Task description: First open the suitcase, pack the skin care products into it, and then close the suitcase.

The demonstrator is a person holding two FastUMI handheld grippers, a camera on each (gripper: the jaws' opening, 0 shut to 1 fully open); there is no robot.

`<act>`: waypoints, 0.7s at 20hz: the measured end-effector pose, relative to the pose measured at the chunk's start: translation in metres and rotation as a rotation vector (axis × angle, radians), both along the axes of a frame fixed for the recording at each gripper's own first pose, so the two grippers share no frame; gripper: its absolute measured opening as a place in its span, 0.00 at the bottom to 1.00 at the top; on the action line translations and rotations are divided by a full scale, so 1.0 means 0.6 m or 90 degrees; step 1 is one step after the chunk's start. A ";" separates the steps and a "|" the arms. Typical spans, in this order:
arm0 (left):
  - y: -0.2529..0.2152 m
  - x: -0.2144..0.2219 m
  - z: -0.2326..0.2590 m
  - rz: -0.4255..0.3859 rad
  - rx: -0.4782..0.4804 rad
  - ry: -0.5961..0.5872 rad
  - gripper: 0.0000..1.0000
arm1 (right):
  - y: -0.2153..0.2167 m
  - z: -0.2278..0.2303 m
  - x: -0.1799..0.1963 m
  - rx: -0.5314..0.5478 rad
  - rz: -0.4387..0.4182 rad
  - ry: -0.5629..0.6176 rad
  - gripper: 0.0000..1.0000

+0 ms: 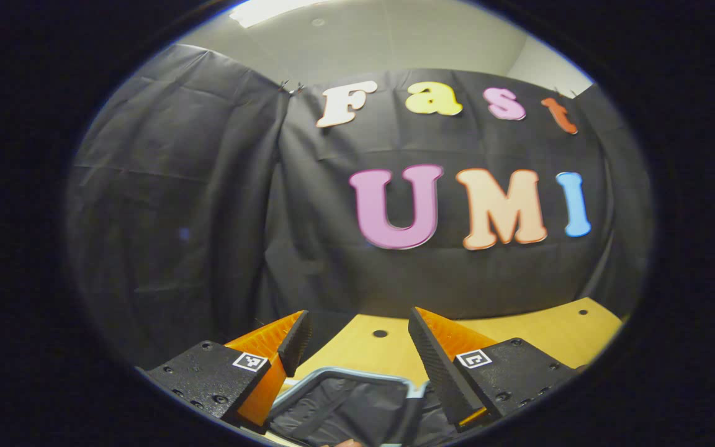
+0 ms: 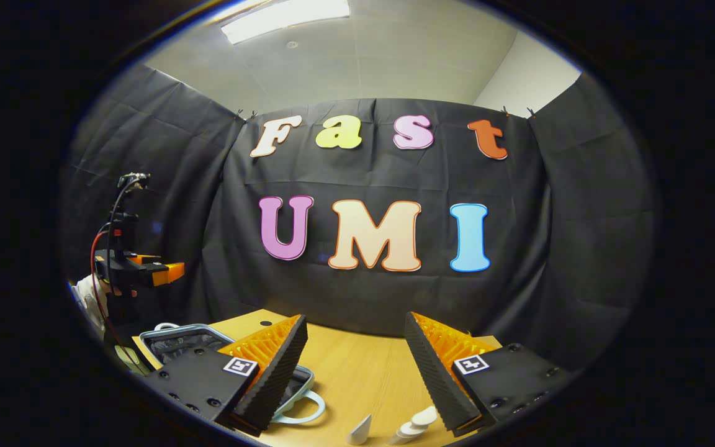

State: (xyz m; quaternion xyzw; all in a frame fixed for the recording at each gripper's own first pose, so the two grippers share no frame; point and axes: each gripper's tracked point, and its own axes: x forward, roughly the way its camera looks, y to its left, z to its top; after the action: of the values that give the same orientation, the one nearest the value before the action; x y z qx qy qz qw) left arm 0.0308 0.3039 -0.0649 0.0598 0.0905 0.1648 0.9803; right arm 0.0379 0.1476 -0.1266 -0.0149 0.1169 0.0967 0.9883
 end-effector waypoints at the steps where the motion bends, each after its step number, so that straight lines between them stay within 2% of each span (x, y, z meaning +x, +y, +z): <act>1: -0.040 0.004 0.005 -0.021 -0.002 -0.005 0.94 | -0.014 0.006 -0.005 0.001 -0.002 -0.004 0.99; 2: -0.080 0.000 0.005 -0.041 -0.008 -0.006 0.94 | -0.028 0.012 -0.007 0.003 -0.005 -0.009 0.99; 3: -0.120 0.000 0.007 -0.061 -0.013 -0.006 0.99 | -0.041 0.016 -0.013 0.005 -0.006 -0.014 0.99; 4: -0.155 -0.004 0.007 -0.077 -0.015 -0.008 0.94 | -0.053 0.021 -0.017 0.007 -0.008 -0.018 0.99; 8: -0.288 -0.018 -0.018 -0.134 -0.041 0.002 0.94 | -0.099 0.029 -0.031 0.018 -0.016 -0.031 0.99; 9: -0.315 -0.023 -0.028 -0.142 -0.046 0.009 0.99 | -0.111 0.029 -0.036 0.021 -0.019 -0.033 0.99; 10: -0.339 -0.025 -0.035 -0.154 -0.054 0.016 0.94 | -0.121 0.031 -0.039 0.025 -0.021 -0.036 0.99; 11: -0.363 -0.028 -0.044 -0.164 -0.060 0.023 0.99 | -0.134 0.031 -0.042 0.029 -0.023 -0.039 0.99; 14: -0.420 -0.035 -0.073 -0.186 -0.074 0.047 0.94 | -0.166 0.030 -0.053 0.035 -0.023 -0.038 0.99</act>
State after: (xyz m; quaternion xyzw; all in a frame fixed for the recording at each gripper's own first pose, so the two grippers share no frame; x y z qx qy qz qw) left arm 0.0098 0.0516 -0.1087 0.0213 0.1260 0.0126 0.9917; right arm 0.0061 0.0477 -0.1085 0.0112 0.0848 0.0813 0.9930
